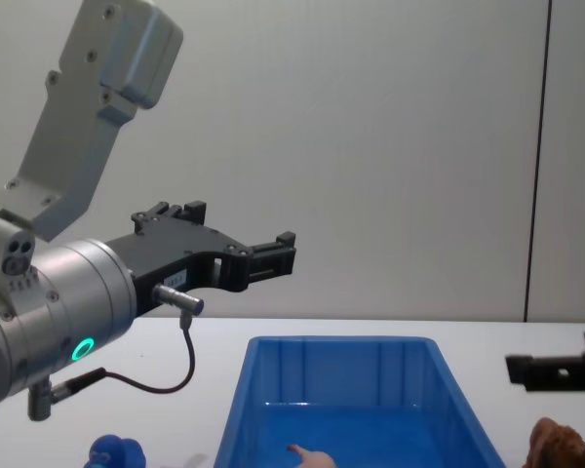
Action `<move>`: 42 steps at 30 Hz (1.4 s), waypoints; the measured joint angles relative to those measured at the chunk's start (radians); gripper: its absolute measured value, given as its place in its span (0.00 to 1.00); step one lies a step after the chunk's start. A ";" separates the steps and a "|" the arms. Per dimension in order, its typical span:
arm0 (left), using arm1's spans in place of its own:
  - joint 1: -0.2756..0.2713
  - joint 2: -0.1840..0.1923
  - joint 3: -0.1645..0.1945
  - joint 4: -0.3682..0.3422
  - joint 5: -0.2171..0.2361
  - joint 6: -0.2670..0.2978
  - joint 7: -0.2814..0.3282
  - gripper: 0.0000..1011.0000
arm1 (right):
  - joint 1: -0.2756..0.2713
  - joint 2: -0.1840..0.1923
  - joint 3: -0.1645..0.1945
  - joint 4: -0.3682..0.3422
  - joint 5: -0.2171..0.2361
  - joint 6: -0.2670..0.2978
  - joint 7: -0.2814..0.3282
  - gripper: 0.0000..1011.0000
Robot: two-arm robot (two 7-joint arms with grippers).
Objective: Pick up the two dolls from the table and place them into the box.
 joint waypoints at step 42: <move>0.000 0.000 0.000 0.000 0.000 0.000 0.000 0.99 | -0.057 -0.015 -0.038 0.066 -0.087 -0.032 -0.042 0.78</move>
